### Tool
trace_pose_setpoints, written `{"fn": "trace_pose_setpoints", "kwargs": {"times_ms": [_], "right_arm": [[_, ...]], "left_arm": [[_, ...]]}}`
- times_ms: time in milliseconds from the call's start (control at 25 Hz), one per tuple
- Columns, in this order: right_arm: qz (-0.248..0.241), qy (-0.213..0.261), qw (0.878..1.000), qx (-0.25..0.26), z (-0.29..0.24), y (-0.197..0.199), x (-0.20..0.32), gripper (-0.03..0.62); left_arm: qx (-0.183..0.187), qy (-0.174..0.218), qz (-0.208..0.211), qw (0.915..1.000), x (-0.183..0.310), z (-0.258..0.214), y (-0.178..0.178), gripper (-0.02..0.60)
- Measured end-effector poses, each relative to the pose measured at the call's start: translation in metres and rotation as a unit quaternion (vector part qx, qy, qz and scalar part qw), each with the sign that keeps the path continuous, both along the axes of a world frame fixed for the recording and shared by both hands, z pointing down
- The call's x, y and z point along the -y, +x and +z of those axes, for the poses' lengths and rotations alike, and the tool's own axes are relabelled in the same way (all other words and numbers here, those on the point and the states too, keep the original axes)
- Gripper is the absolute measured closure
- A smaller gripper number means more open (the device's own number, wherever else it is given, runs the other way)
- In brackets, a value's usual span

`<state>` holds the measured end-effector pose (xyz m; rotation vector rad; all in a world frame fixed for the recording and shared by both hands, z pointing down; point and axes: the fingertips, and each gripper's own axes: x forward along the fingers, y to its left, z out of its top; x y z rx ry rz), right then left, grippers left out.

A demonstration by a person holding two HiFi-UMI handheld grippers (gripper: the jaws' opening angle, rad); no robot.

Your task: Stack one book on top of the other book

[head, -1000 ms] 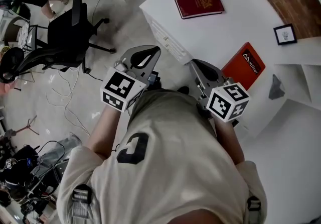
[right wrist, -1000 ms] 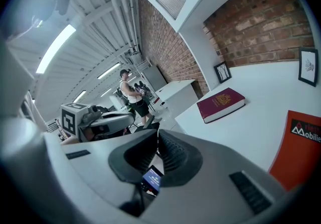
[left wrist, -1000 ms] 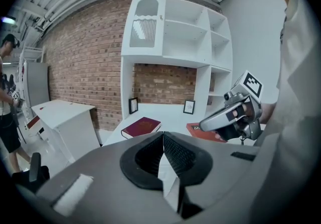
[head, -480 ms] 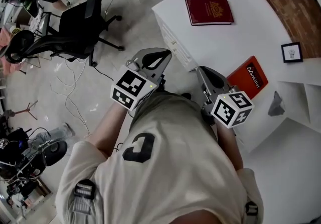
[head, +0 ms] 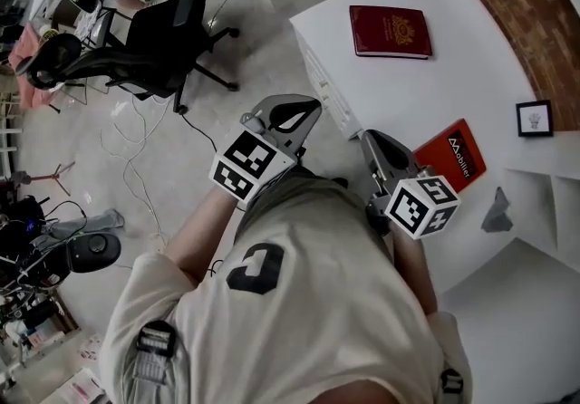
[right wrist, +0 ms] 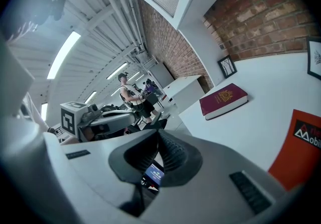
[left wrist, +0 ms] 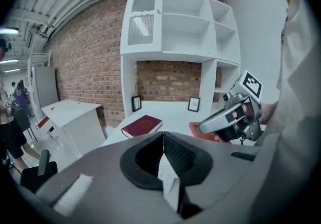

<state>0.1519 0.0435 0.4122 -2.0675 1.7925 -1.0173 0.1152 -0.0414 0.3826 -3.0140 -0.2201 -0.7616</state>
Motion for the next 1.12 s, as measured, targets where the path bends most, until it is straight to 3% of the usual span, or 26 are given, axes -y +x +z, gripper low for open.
{"fn": "trace_pose_setpoints", "kwargs": {"times_ms": [560, 1120], "right_arm": [[-0.013, 0.000, 1.000, 0.007, 0.003, 0.010, 0.007, 0.588], [0.049, -0.068, 0.996, -0.005, 0.015, 0.047, 0.061, 0.588]], "left_arm": [[0.007, 0.010, -0.009, 0.9999, 0.009, -0.002, 0.007, 0.577], [-0.019, -0.022, 0.029, 0.9992, 0.105, 0.005, 0.064, 0.577]]}}
